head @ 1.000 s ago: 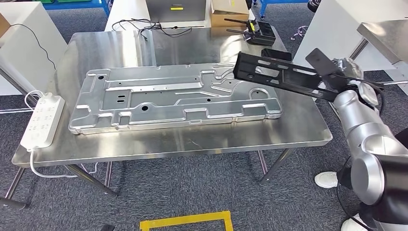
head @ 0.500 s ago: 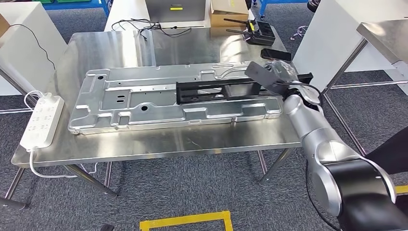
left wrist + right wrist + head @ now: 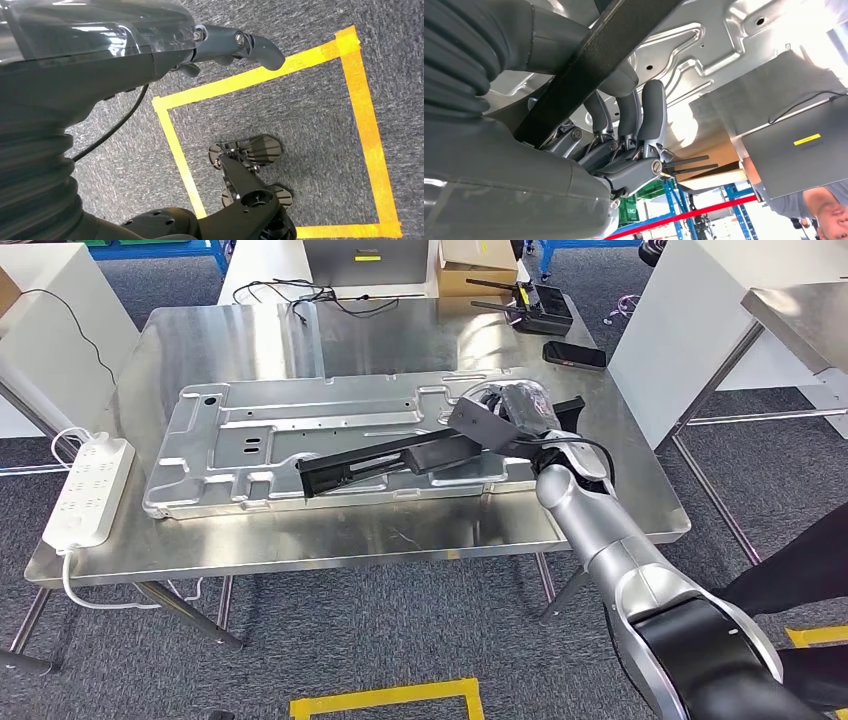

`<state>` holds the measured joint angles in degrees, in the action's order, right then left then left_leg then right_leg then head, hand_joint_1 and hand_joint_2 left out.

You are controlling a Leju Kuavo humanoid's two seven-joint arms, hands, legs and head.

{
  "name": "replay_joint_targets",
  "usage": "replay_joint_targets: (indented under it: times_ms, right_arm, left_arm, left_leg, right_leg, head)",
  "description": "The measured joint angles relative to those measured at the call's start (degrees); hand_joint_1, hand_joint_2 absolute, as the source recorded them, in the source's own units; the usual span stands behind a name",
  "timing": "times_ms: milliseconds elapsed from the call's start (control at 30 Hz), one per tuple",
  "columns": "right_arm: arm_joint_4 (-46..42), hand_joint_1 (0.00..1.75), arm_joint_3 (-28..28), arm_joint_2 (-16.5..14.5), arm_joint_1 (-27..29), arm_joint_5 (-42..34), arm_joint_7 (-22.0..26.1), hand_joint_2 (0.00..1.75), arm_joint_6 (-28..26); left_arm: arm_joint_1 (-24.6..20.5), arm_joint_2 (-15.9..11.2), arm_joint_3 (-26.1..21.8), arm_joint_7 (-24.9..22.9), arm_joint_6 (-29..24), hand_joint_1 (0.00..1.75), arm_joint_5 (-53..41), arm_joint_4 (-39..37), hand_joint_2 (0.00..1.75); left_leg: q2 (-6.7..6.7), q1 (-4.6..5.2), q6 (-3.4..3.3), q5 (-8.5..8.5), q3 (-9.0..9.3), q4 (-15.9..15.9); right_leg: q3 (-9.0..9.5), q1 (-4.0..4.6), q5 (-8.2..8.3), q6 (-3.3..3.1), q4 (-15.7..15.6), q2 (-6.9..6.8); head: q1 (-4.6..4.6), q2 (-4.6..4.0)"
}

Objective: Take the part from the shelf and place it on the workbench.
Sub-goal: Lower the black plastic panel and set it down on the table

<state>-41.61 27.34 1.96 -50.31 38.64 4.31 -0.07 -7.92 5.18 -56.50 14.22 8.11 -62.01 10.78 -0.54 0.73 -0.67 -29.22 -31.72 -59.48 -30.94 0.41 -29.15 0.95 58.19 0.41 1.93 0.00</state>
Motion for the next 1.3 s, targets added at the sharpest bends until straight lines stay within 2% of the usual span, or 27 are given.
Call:
replay_joint_targets:
  times_ms: [267,567,700,833,1133,1300]
  right_arm:
    - [-0.31,1.75,0.69,2.87,-0.10,-1.75,-0.35,1.75,-3.37]
    - [-0.61,1.75,-3.90,11.15,-1.36,-5.54,-0.10,1.75,-6.30]
    - [-0.62,1.75,-4.97,12.71,-1.40,-5.65,0.68,1.75,-5.93]
    - [-0.87,1.75,-4.79,12.09,-1.38,-4.67,0.80,1.75,-5.23]
    - [-2.92,1.75,-1.78,6.35,-0.64,-3.20,0.33,1.75,-4.10]
    - [-4.55,1.75,-0.11,4.19,0.75,-3.31,0.12,1.75,-4.39]
  left_arm:
    - [0.34,0.00,-0.02,0.17,-0.08,0.00,0.26,0.00,1.75]
    - [0.99,0.00,-0.11,0.51,-0.32,0.00,0.70,0.00,1.75]
    - [1.05,0.00,-0.11,0.23,-0.37,0.00,0.62,0.00,1.75]
    - [1.00,0.00,-0.11,0.22,-0.31,0.00,0.38,0.00,1.75]
    - [0.25,0.06,-0.09,0.60,-0.19,0.00,0.33,0.00,1.75]
    - [0.44,0.07,-0.09,0.08,-0.27,0.00,0.39,0.00,1.75]
  left_leg:
    - [-0.02,0.01,0.00,0.00,0.00,-0.02]
    - [-0.06,0.08,-0.02,-0.01,-0.03,-0.03]
    - [0.06,0.09,-0.02,-0.02,0.00,-0.03]
    - [0.01,0.01,-0.01,-0.01,0.01,-0.02]
    - [0.04,-0.13,0.01,0.01,0.02,0.00]
    - [-0.02,-0.11,0.01,0.01,0.00,0.00]
  right_leg:
    - [-0.01,0.00,0.00,0.00,0.00,-0.01]
    - [0.01,-0.07,0.01,0.01,-0.02,-0.05]
    - [-0.01,-0.08,0.01,0.02,-0.02,0.00]
    - [0.00,-0.07,0.01,0.02,-0.01,0.00]
    - [0.00,0.01,0.01,0.01,0.02,0.00]
    - [0.00,0.04,0.00,0.00,0.02,-0.01]
  head:
    - [-0.01,0.00]
    - [-0.02,0.00]
    - [-0.03,0.00]
    - [-0.03,0.00]
    - [-0.04,0.00]
    - [-0.04,0.00]
